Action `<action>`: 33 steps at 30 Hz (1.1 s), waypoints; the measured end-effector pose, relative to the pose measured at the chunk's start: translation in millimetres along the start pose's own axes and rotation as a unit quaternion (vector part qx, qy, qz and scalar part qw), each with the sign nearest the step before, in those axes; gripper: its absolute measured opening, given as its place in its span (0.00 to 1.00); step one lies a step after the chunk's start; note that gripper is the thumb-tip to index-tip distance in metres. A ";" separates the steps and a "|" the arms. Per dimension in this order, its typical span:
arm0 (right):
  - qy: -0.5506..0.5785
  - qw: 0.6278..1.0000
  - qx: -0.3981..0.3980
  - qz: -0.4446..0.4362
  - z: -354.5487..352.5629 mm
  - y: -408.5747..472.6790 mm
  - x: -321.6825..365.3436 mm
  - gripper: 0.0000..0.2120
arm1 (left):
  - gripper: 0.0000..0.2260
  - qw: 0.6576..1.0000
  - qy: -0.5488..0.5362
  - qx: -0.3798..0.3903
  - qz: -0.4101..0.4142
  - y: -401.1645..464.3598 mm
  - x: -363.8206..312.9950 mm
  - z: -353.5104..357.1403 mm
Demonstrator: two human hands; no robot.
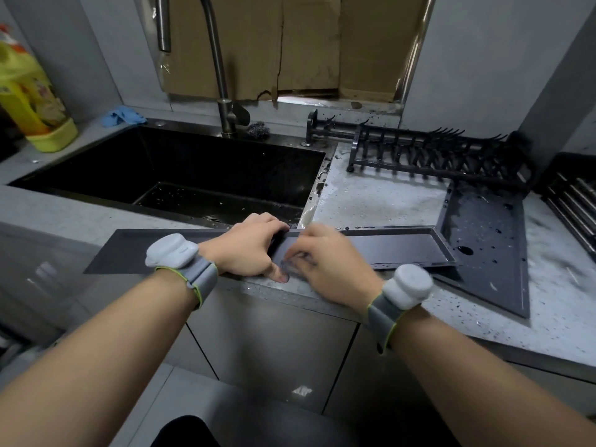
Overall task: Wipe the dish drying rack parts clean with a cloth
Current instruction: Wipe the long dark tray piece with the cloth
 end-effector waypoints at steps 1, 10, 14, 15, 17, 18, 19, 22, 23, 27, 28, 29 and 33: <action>0.001 1.000 0.002 -0.015 7.0 -3.2 4.9 0.06 | 0.45 1.000 -0.003 -0.001 -0.001 -0.4 1.0 0.3; -0.030 0.997 0.024 0.072 -30.6 -16.4 -50.9 0.08 | 0.45 1.000 -0.014 0.004 -0.005 -0.8 6.4 1.9; -0.009 0.999 -0.003 0.032 -16.0 -13.6 -21.6 0.07 | 0.45 1.000 -0.009 0.012 -0.007 1.1 5.2 1.1; -0.006 1.000 -0.009 0.016 -9.8 -16.2 -16.3 0.06 | 0.45 1.000 -0.008 0.013 -0.006 1.1 5.0 1.0; 0.000 1.000 -0.018 0.017 -7.3 -21.1 -21.1 0.06 | 0.45 1.000 -0.010 0.011 -0.006 -0.5 4.8 1.0; -0.001 1.000 -0.017 0.025 -10.5 -23.1 -28.3 0.07 | 0.45 1.000 -0.011 0.011 -0.008 -1.5 5.1 1.2; -0.004 0.999 -0.018 0.031 -15.5 -25.6 -36.8 0.07 | 0.45 1.000 -0.013 0.012 -0.008 -2.0 5.5 1.4; -0.019 0.998 -0.020 0.057 -35.5 -32.1 -62.2 0.06 | 0.45 1.000 -0.011 0.013 -0.007 -1.9 4.3 0.7; -0.024 0.997 -0.019 0.067 -40.1 -32.5 -67.2 0.06 | 0.45 1.000 -0.010 0.011 -0.007 -1.4 3.7 0.3; -0.020 0.998 -0.026 0.059 -36.1 -28.8 -57.3 0.07 | 0.45 1.000 0.001 0.011 -0.004 0.6 2.5 0.1; -0.013 0.998 -0.029 0.047 -30.7 -30.2 -53.0 0.07 | 0.46 1.000 -0.002 0.012 -0.005 0.8 2.6 0.0; -0.011 0.999 -0.030 0.039 -26.4 -33.0 -51.4 0.06 | 0.46 1.000 -0.004 0.014 -0.006 0.5 3.4 0.0; -0.029 0.998 -0.018 0.060 -37.5 -35.6 -68.6 0.06 | 0.47 1.000 -0.007 0.016 -0.009 -0.8 4.2 1.2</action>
Point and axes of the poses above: each hand's wrist, its own y-axis towards the middle knuckle, its own z-axis out of the palm, x = y × z, the point moved 6 cm from there along y, towards the middle knuckle, and after that the axes turned 12 degrees about z, right-handed, at the moved point
